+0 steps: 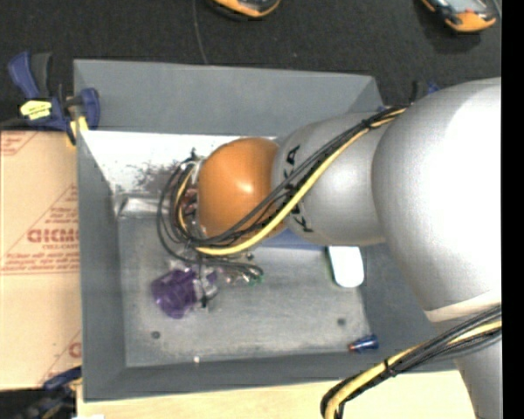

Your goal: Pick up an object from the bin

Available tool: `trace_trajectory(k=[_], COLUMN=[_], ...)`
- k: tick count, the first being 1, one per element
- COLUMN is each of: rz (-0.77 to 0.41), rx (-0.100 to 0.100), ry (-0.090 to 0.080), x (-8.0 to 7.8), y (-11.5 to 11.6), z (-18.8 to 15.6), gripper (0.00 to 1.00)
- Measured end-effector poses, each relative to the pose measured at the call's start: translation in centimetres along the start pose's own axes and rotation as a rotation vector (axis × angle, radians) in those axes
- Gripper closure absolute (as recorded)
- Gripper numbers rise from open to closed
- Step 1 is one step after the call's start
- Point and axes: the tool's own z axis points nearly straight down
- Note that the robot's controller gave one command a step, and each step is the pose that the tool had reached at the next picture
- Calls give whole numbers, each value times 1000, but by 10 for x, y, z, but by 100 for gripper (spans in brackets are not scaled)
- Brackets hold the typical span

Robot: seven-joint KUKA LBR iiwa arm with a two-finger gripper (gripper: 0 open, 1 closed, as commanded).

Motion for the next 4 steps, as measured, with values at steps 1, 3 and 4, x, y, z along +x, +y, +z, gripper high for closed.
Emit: trace_trajectory(k=[1, 3, 4], rz=[2, 7, 7], rx=[-1, 0, 0], ry=[0, -1, -1], x=[0, 0, -1], y=[0, -1, -1], z=[-10, -49, -69], gripper=[100, 100, 100])
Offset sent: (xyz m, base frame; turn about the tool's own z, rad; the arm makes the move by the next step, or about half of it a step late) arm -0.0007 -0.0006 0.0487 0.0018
